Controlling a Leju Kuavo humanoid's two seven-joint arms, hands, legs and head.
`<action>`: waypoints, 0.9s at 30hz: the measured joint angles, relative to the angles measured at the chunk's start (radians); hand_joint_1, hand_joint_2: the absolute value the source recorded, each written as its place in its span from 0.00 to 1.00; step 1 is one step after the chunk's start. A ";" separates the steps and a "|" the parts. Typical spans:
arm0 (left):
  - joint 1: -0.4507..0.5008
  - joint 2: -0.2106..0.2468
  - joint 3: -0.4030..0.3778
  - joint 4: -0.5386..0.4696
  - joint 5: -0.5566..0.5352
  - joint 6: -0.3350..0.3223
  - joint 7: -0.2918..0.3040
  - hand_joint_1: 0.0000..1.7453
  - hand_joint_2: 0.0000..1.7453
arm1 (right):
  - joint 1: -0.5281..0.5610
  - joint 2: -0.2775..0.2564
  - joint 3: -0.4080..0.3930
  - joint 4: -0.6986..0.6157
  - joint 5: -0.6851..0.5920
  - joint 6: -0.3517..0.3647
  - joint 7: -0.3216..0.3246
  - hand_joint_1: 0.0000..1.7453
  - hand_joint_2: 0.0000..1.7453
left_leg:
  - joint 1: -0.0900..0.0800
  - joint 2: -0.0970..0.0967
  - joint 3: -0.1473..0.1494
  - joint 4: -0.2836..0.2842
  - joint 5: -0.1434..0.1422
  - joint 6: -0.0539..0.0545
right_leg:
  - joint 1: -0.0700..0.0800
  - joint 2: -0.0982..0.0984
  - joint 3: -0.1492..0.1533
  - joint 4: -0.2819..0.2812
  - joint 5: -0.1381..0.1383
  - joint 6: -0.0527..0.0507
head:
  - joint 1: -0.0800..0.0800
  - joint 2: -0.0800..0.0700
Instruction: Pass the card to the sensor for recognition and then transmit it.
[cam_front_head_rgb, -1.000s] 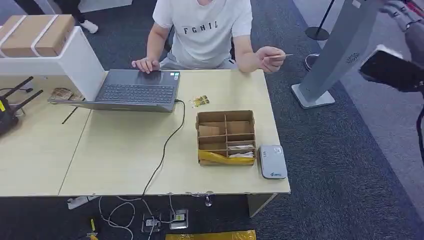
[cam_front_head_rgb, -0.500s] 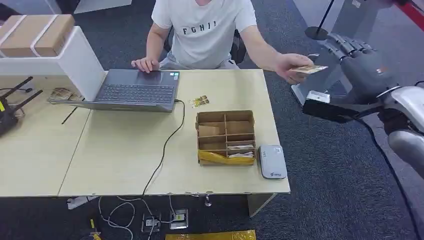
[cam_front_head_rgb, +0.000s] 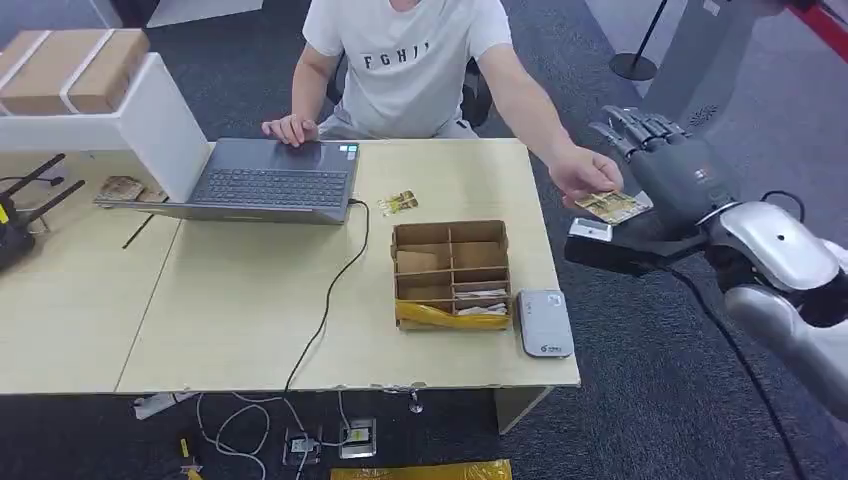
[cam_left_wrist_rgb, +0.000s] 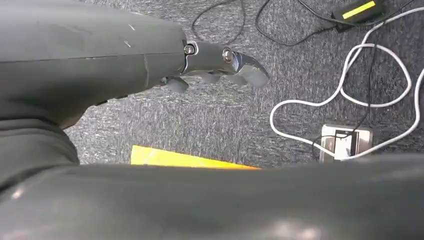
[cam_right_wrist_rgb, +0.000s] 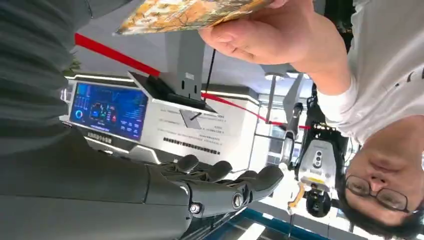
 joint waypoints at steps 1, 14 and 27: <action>0.000 0.000 -0.002 0.000 -0.001 -0.001 0.000 0.00 0.00 | 0.006 0.002 -0.004 0.000 0.006 0.004 0.000 0.00 1.00 | 0.000 0.000 0.000 0.000 0.000 0.000 | 0.000 0.000 0.000 0.000 0.000 0.000 | 0.000 0.000; 0.000 0.004 -0.010 0.007 -0.003 -0.002 0.000 0.00 0.00 | 0.038 0.010 -0.038 -0.002 0.013 0.014 0.000 1.00 1.00 | 0.000 0.000 0.000 0.000 0.000 0.000 | 0.000 0.000 0.000 0.000 0.000 0.000 | 0.000 0.000; 0.000 0.008 -0.019 0.008 -0.011 0.000 0.008 0.00 0.00 | 0.082 0.008 -0.069 -0.017 -0.024 0.006 -0.003 1.00 1.00 | 0.000 0.000 0.000 0.000 0.000 0.000 | 0.000 0.002 0.000 0.000 0.000 0.000 | 0.000 0.000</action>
